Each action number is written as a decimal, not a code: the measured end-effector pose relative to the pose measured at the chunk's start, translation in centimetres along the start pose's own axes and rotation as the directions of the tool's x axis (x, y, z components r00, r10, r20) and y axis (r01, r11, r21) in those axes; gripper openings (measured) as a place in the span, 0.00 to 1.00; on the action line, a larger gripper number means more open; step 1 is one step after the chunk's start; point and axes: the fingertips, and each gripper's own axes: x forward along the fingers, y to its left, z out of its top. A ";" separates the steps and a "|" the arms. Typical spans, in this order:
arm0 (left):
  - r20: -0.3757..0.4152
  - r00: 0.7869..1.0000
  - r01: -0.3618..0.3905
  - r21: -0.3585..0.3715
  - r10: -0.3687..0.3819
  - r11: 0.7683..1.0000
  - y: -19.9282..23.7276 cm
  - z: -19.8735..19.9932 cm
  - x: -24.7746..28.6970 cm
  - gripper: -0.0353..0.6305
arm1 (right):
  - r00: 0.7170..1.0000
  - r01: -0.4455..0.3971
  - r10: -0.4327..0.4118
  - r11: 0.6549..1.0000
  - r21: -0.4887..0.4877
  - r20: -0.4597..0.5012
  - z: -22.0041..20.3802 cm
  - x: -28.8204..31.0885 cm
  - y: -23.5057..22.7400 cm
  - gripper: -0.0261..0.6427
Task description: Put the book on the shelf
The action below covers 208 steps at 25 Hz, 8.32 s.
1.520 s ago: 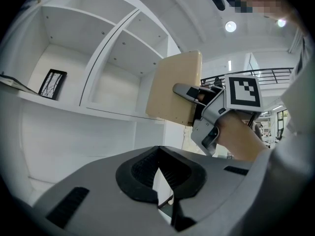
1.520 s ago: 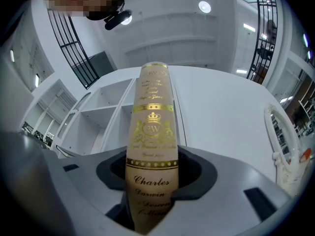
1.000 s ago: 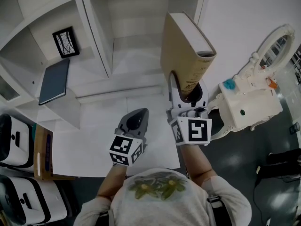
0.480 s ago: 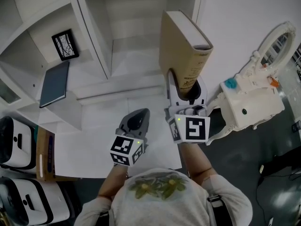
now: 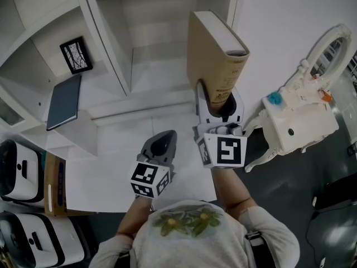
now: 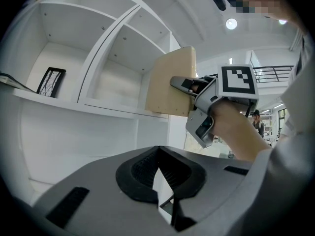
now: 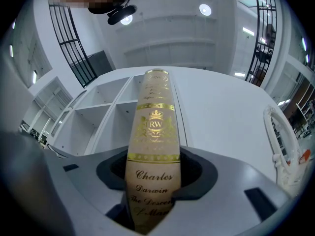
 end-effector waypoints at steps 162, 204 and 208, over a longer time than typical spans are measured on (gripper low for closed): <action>-0.003 1.000 0.017 0.028 -0.017 0.999 -0.7 -0.6 -1.7 0.09 | 0.985 -0.062 0.061 0.998 -0.006 -0.159 -3.1 -1.2 2.4 0.20; 0.005 0.996 0.089 -0.040 -0.089 0.995 -6.7 -5.8 -12.8 0.09 | 0.902 -0.198 0.217 0.976 0.089 -0.372 -6.2 -21.3 12.7 0.08; 0.004 0.995 0.096 -0.041 -0.096 0.995 -7.3 -6.1 -13.8 0.09 | 0.901 -0.188 0.207 0.978 0.088 -0.381 -6.1 -22.3 13.1 0.08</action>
